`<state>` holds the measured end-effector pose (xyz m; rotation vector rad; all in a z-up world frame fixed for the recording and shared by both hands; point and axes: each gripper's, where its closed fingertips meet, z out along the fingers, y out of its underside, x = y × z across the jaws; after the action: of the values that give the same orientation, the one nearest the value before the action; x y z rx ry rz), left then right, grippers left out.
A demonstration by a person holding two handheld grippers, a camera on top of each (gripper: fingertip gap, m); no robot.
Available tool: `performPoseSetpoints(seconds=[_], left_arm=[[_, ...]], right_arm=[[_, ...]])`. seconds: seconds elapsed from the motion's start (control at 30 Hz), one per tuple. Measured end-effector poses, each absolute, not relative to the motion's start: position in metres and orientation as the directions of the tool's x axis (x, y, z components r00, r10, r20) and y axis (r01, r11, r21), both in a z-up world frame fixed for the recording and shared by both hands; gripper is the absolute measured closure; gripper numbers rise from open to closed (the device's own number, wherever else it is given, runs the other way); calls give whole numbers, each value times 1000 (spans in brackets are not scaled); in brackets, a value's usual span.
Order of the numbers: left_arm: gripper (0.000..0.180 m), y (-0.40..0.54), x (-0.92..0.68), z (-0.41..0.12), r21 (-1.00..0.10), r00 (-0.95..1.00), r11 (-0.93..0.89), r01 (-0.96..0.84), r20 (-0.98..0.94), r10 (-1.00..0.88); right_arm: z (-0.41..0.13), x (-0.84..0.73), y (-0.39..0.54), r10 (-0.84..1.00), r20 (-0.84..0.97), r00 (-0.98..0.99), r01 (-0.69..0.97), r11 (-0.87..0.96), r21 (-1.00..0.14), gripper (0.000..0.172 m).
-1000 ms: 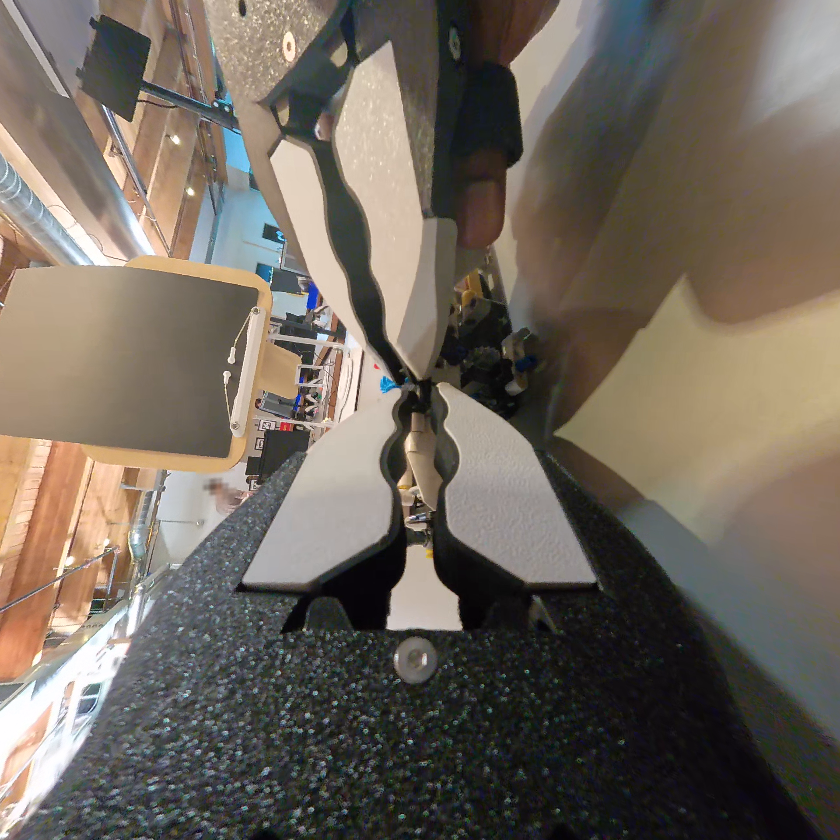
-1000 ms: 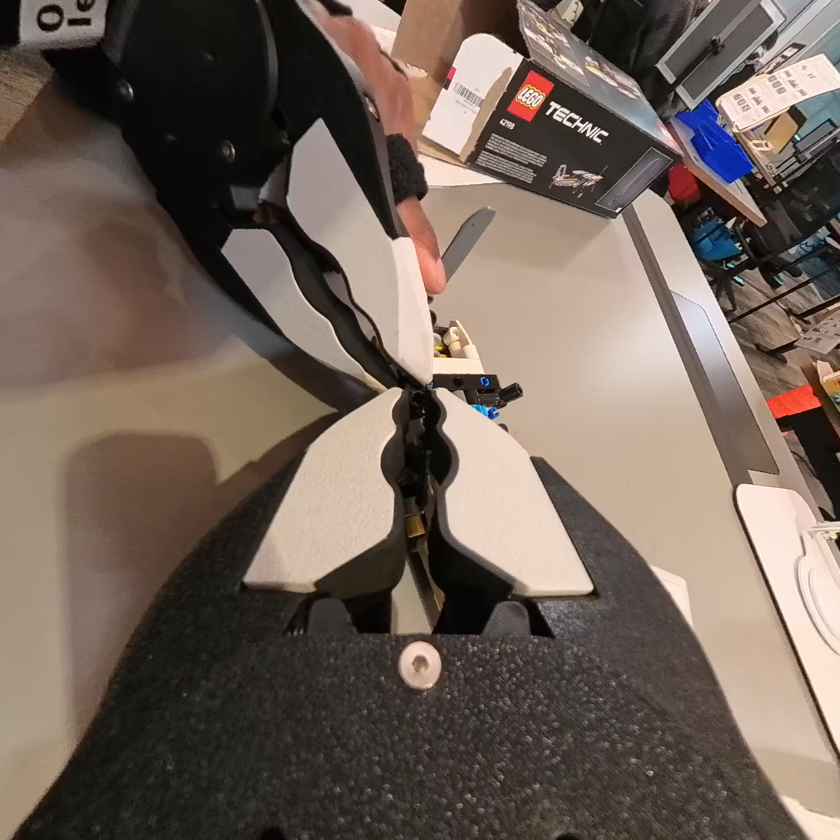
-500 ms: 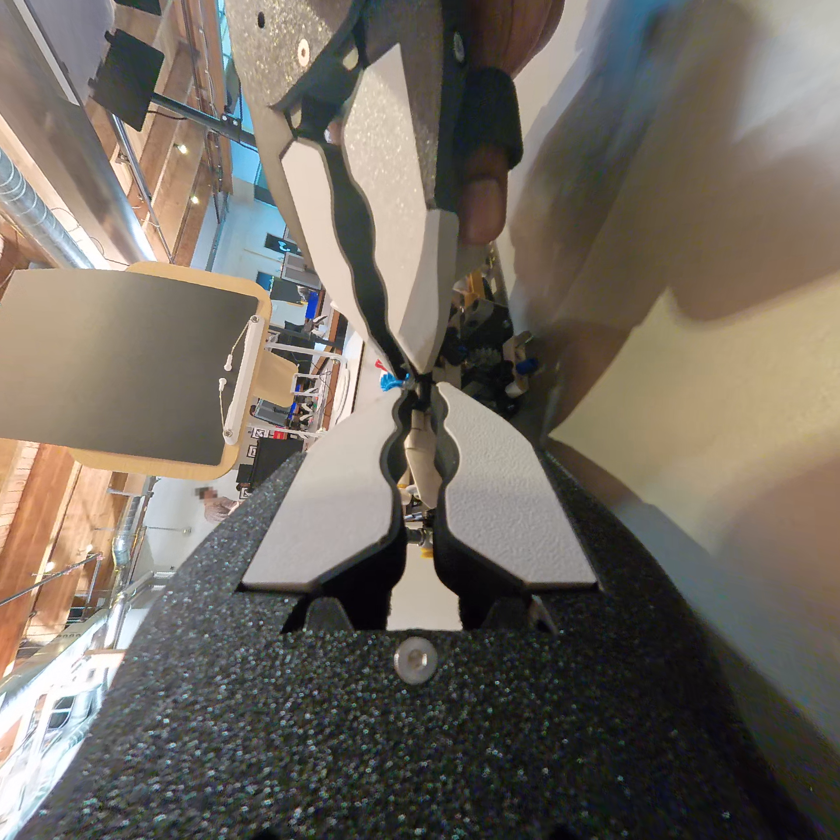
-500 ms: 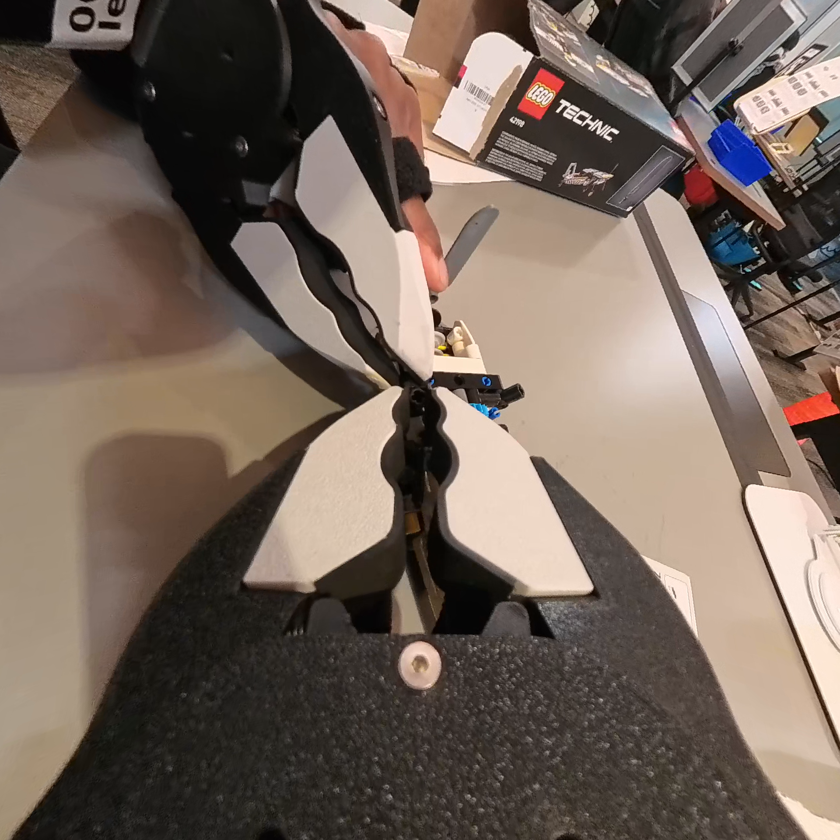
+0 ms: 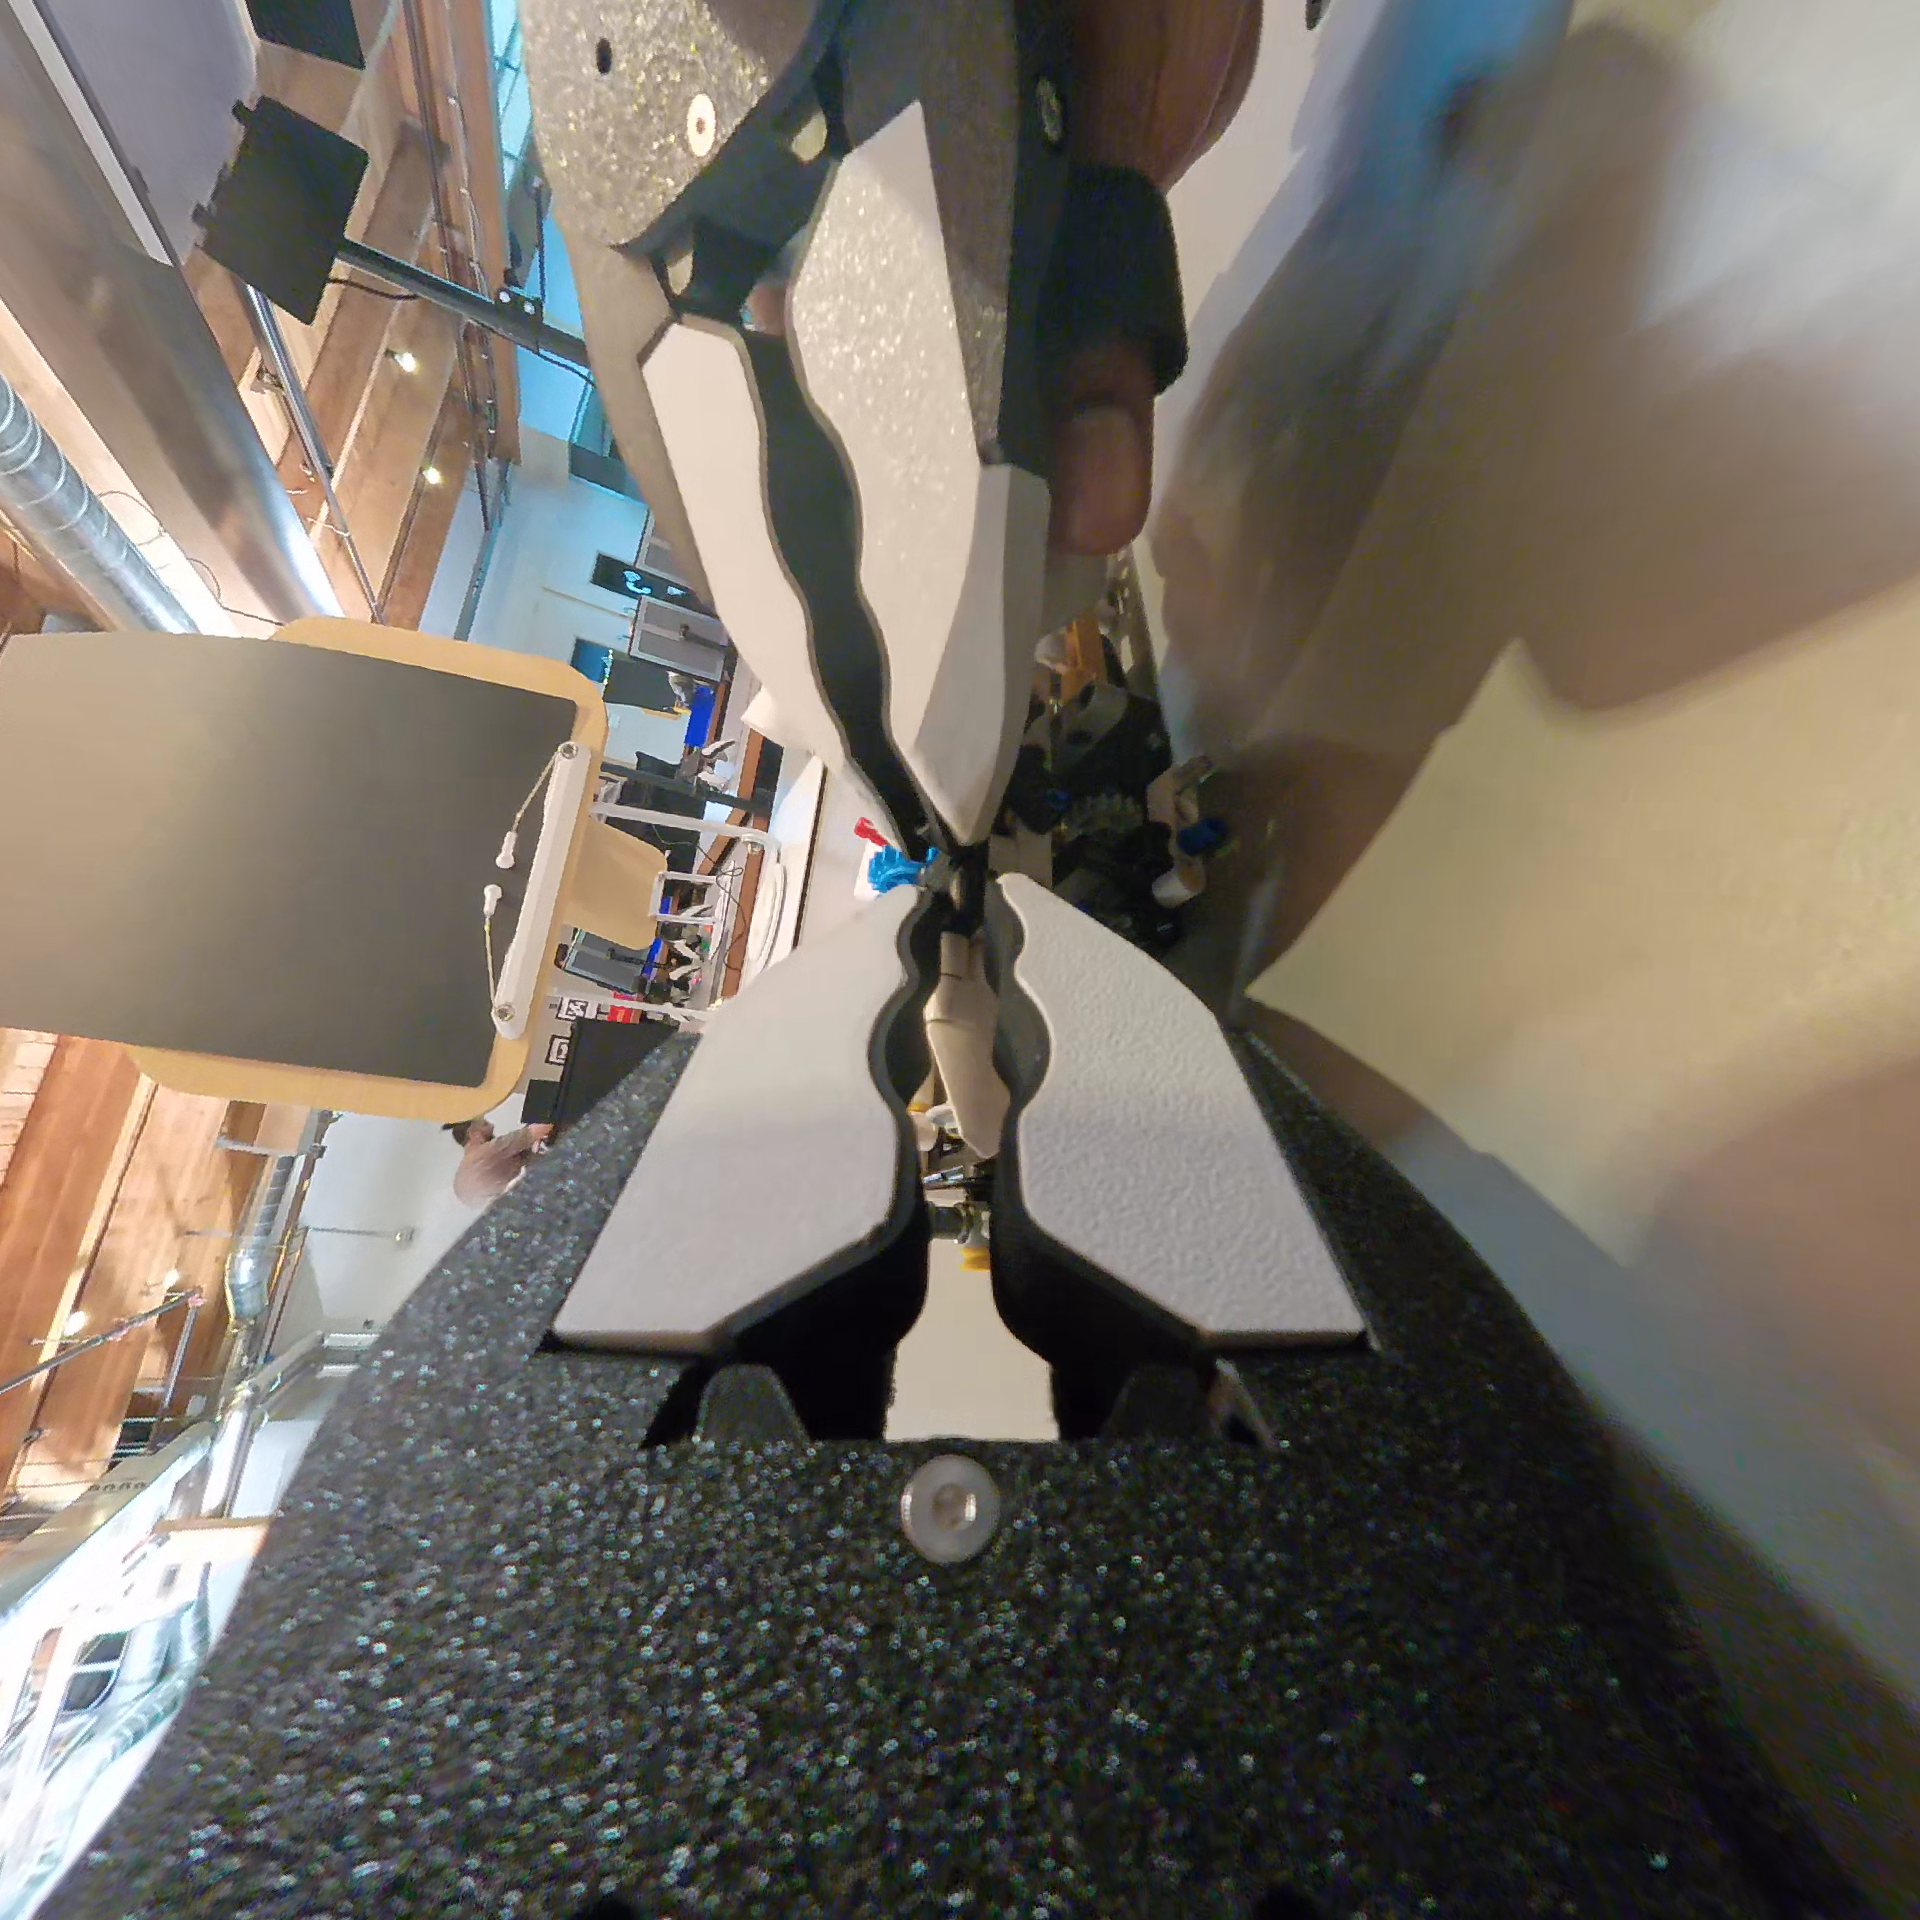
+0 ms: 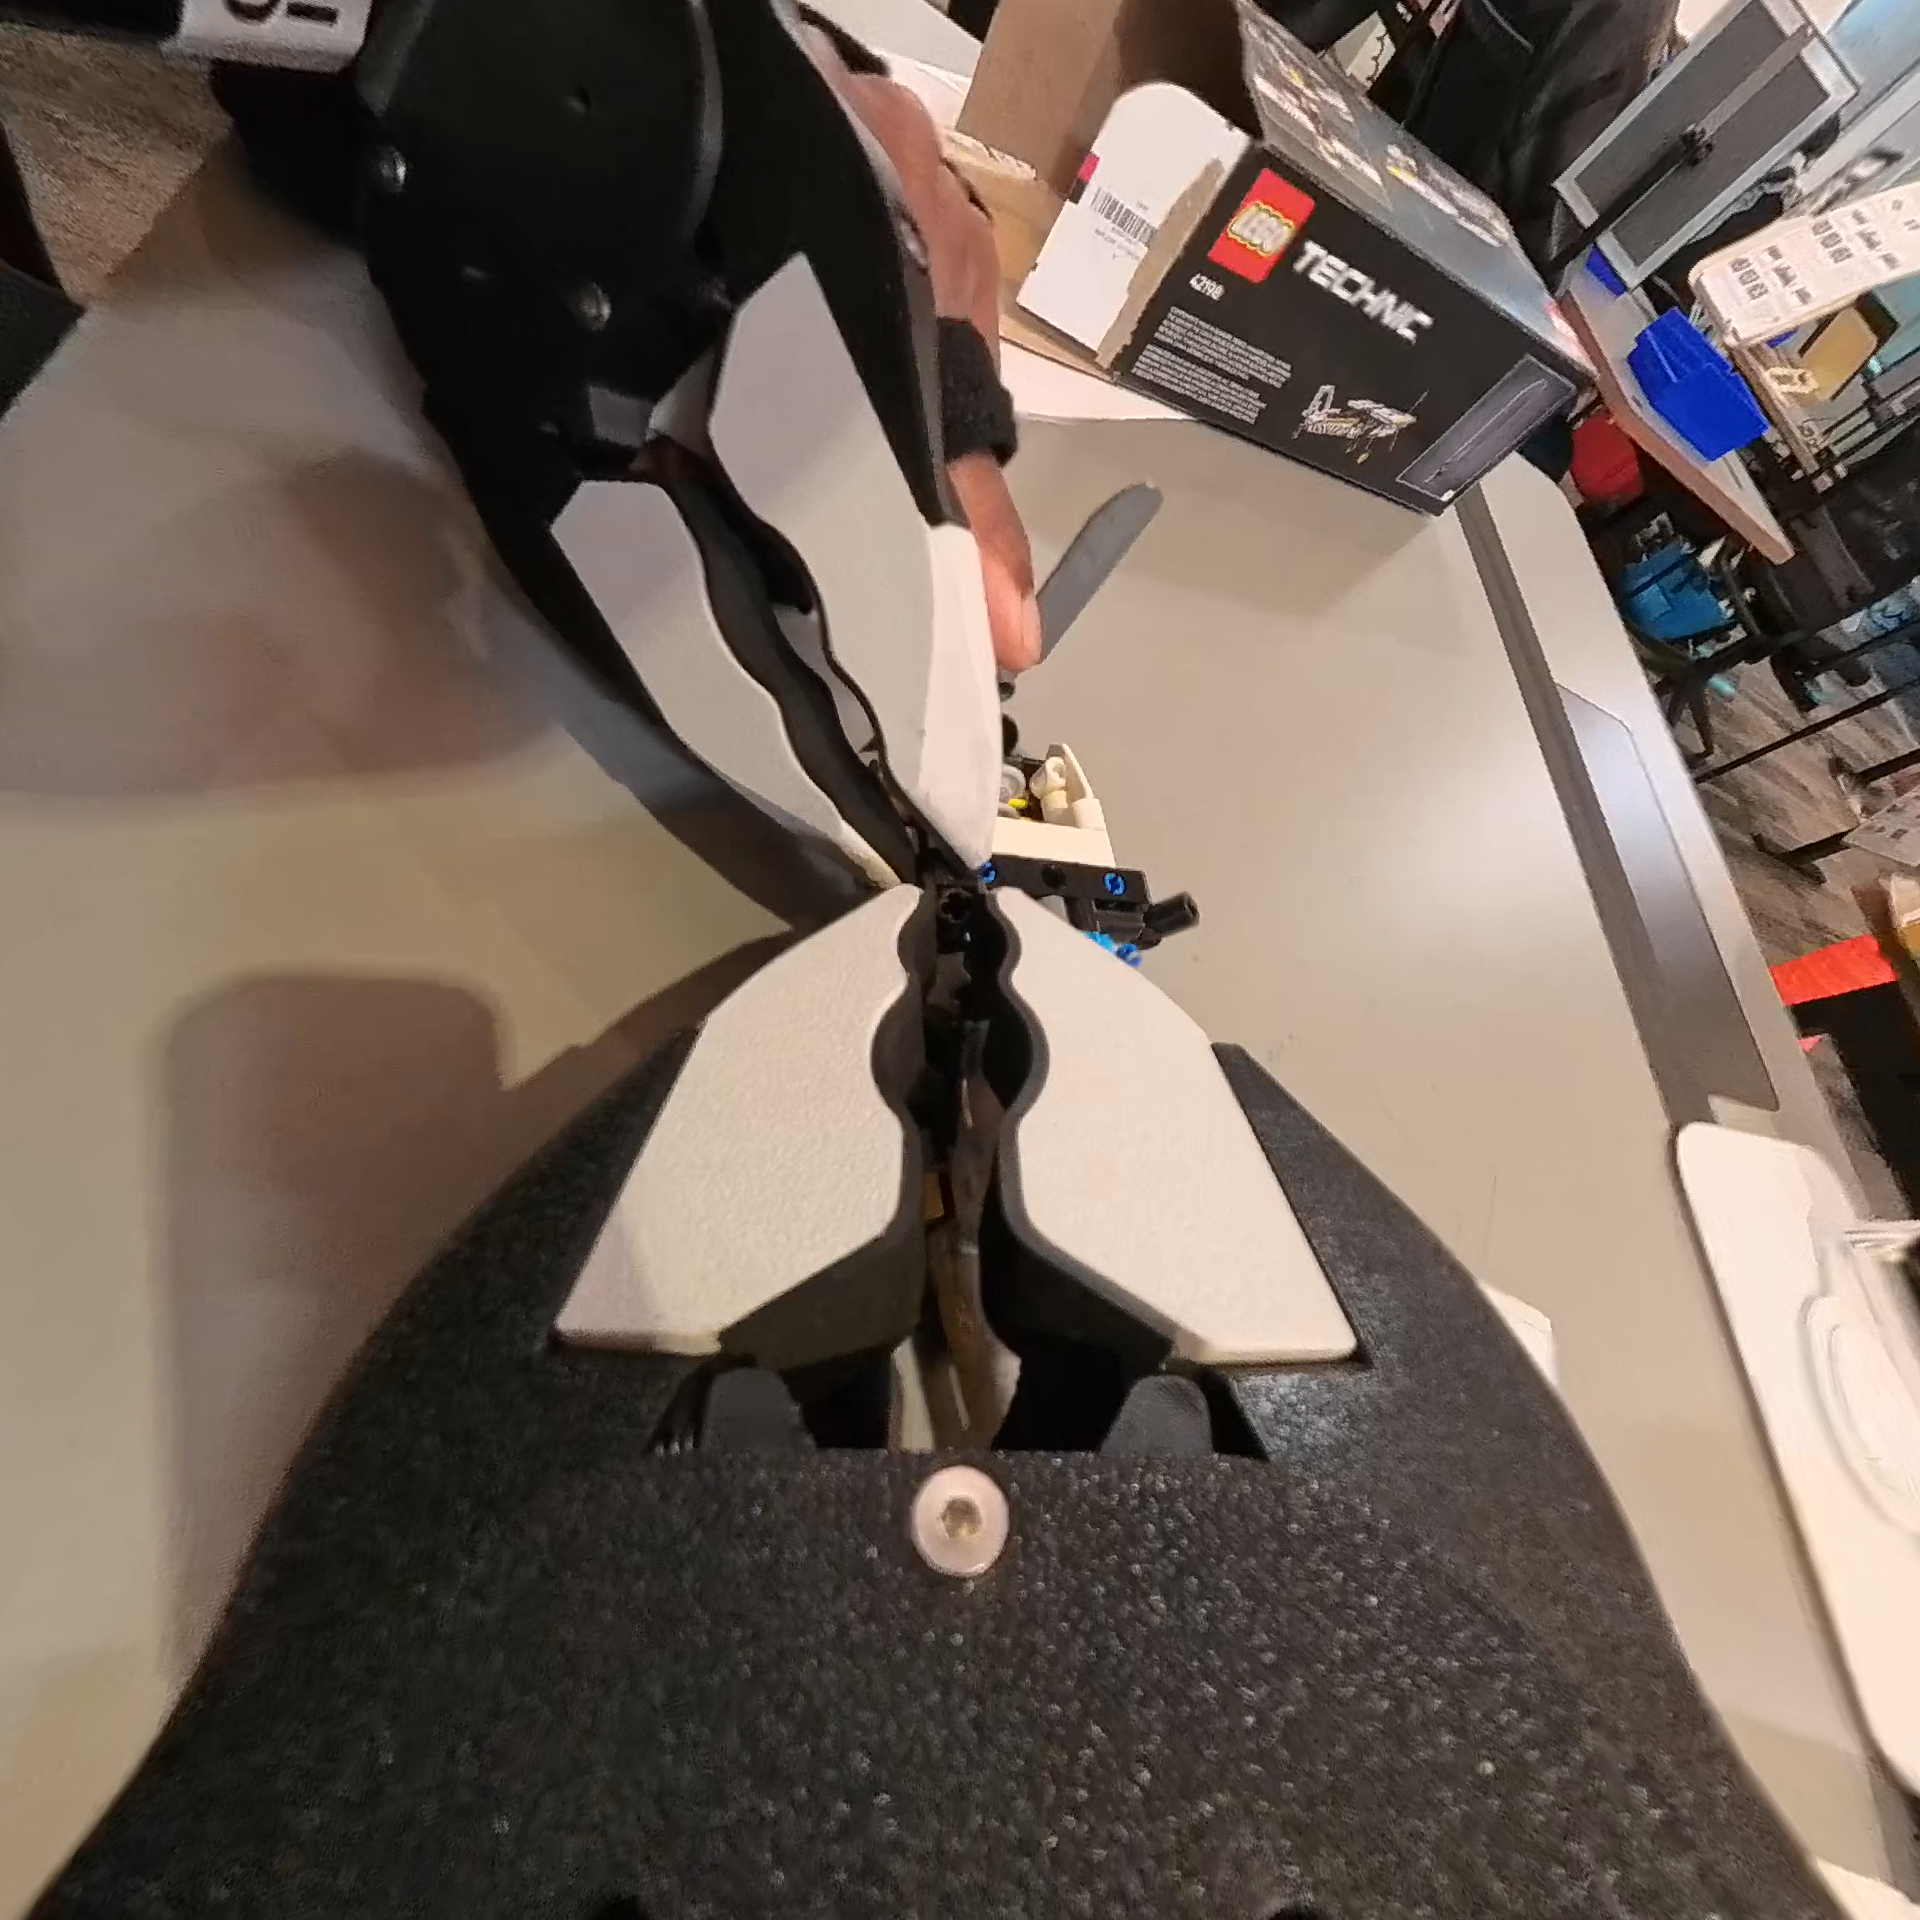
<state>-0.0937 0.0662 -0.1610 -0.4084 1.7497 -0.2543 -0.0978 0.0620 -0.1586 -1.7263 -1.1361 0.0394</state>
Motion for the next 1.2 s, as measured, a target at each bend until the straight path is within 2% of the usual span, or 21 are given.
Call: performPoseSetpoints(seconds=[0.2,0.3,0.43,0.6,0.8,1.1,1.2], left_arm=[[171,63,-91,-161,-386,-194,907,-165,-889,-414],[170,64,-91,-161,-388,-197,907,-167,-888,-416],[170,64,-91,-161,-379,-201,910,-166,-891,-408],[170,64,-90,-161,-398,-206,903,-160,-882,-425],[162,67,-86,-156,-325,-159,933,-157,-924,-349],[169,69,-85,-158,-237,-171,955,-176,-948,-267],[170,70,-86,-158,-243,-170,952,-185,-946,-274]], right_arm=[[-158,-97,61,656,557,509,730,13,-683,163],[-158,-99,62,643,574,507,739,18,-673,155],[-157,-101,63,640,586,496,747,30,-665,164],[-156,-101,62,653,547,523,716,12,-698,164],[-155,-99,64,644,542,540,707,4,-708,164],[-154,-100,64,641,534,551,701,-8,-713,165],[-154,-100,64,636,545,547,709,-5,-705,165]])
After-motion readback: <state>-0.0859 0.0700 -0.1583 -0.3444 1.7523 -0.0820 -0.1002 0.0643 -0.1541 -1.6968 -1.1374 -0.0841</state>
